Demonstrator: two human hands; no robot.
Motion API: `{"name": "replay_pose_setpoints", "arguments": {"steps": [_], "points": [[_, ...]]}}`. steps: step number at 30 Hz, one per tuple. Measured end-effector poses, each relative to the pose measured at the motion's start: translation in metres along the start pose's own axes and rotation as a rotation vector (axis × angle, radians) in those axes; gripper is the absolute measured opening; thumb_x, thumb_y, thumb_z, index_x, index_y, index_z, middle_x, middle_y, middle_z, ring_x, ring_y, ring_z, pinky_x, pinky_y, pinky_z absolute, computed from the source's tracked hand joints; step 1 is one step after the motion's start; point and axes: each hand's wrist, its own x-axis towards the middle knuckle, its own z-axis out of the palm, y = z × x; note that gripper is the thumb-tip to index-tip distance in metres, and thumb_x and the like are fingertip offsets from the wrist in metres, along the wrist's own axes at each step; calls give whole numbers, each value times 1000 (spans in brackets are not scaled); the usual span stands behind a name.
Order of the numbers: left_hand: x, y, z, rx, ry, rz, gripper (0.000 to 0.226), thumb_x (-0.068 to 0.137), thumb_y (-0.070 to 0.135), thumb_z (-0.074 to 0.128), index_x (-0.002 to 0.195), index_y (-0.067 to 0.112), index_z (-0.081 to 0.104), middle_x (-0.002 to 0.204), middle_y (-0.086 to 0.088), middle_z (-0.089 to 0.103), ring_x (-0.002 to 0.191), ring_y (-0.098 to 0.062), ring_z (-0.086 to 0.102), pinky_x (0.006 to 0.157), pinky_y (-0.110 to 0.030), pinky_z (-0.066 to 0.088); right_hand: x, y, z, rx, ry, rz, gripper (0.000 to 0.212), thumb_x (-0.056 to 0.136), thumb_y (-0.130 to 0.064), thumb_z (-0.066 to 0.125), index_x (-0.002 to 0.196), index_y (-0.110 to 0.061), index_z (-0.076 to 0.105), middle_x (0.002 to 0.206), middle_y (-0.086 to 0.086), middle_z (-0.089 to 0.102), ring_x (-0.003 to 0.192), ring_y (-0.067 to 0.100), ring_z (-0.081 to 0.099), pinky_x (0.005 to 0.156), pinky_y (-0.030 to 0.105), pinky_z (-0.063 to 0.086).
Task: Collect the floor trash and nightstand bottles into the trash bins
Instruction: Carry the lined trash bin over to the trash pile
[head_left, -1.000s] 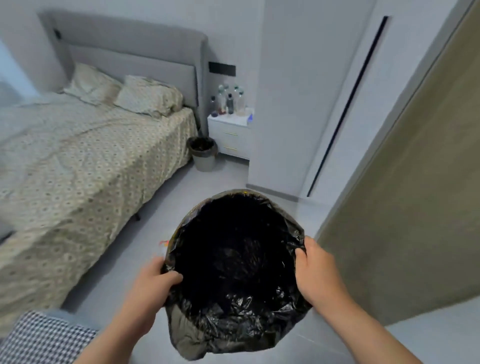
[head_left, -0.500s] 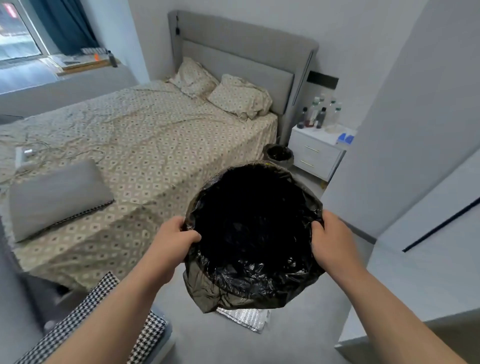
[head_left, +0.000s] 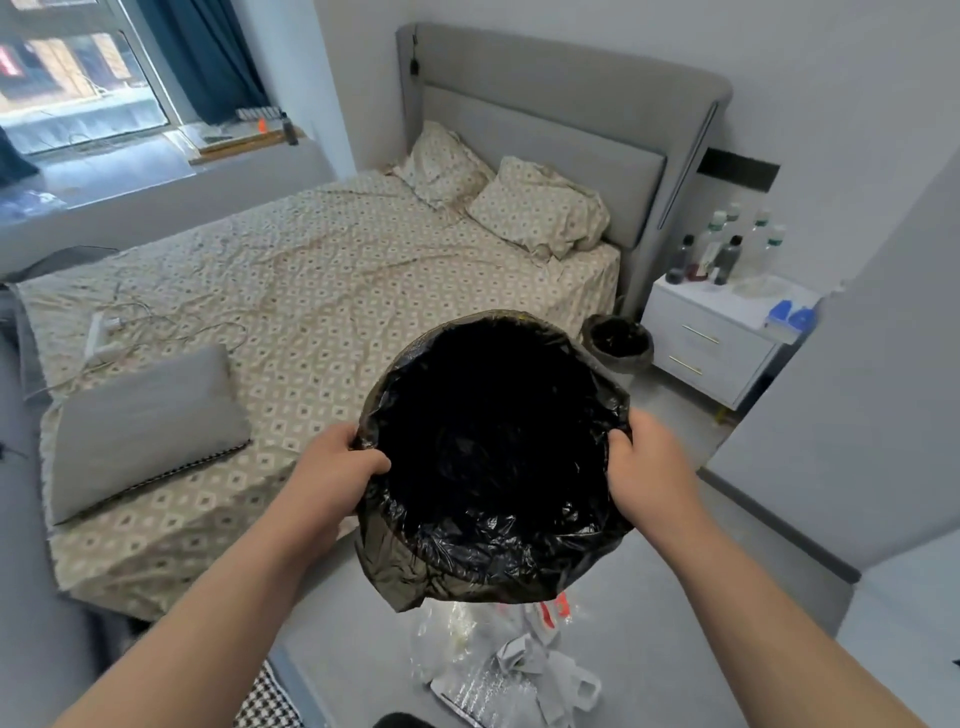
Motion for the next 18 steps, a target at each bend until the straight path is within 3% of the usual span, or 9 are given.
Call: {"name": "replay_pose_setpoints", "arguments": {"steps": [4,9,15,18], "points": [[51,15,-2,24,-20,-18,16,79,-5,54,74,9,50,70,-12,54,64,-24,54,58,-31,41,43,-8,16,2,1,-6,30,94,-9,39,67,-22,39,70,-1,52,64,10,48,51,24,31],[139,30,1,67,-129,-2,10,77,-3,54,80,6,54,75,-15,57,70,-26,57,61,-35,42,96,-18,43,-3,55,84,26,96,-11,37,72,-21,43,73,0,55,66,17,50,52,24,34],[272,50,6,128,-311,20,8,78,-5,54,83,0,53,76,-17,56,70,-27,55,61,-36,39,158,-31,103,-58,187,270,25,96,-13,37,73,-17,42,68,1,50,59,14,45,49,27,32],[344,59,11,194,-417,18,8,77,-6,53,85,-5,51,78,-20,56,69,-28,54,60,-36,37,188,-38,140,-62,257,382,18,96,-16,37,83,-13,50,74,3,56,66,19,53,56,34,41]]}}
